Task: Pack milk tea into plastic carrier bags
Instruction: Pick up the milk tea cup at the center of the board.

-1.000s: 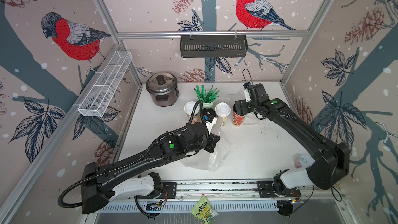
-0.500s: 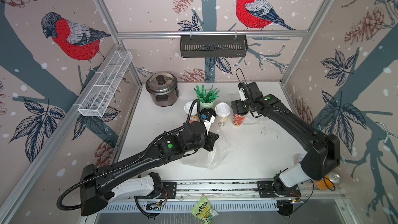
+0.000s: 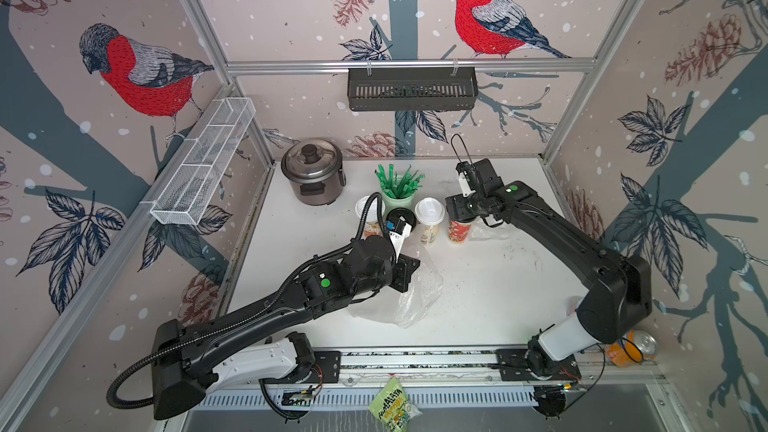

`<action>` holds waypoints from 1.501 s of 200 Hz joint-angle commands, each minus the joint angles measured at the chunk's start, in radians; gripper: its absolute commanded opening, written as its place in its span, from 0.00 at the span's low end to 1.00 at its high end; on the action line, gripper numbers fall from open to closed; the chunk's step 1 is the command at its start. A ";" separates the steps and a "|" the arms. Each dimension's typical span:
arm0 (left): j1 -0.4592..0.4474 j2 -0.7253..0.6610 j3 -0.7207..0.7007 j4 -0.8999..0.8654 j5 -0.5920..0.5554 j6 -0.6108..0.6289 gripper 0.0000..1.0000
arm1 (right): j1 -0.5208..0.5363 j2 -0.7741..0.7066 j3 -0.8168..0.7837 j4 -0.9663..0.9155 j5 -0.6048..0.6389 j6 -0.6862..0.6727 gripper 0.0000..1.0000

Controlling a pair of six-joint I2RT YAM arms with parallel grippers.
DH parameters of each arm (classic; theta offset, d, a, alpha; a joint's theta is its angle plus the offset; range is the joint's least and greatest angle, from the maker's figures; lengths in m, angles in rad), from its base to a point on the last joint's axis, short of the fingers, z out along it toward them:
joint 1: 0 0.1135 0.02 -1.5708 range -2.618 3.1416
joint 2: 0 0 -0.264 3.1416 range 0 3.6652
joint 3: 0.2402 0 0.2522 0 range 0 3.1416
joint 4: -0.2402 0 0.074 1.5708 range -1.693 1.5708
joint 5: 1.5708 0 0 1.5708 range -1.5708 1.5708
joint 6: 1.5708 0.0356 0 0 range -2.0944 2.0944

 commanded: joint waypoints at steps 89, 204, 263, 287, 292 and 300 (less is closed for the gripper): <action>0.003 -0.005 -0.004 0.033 -0.024 -0.018 0.00 | 0.003 -0.003 -0.001 -0.031 0.024 0.006 0.68; 0.003 -0.055 0.018 0.146 -0.048 -0.097 0.00 | 0.011 -0.288 0.032 -0.074 -0.013 0.049 0.54; 0.004 -0.071 0.000 0.175 -0.060 -0.121 0.00 | 0.097 -0.443 0.151 -0.176 0.003 0.118 0.52; 0.004 -0.073 -0.012 0.168 -0.064 -0.120 0.00 | 0.154 -0.446 0.234 -0.211 0.001 0.131 0.51; 0.004 -0.073 -0.014 0.167 -0.065 -0.120 0.00 | 0.166 -0.444 0.255 -0.219 0.003 0.134 0.51; 0.004 -0.074 -0.017 0.166 -0.067 -0.119 0.00 | 0.186 -0.441 0.288 -0.231 0.007 0.138 0.51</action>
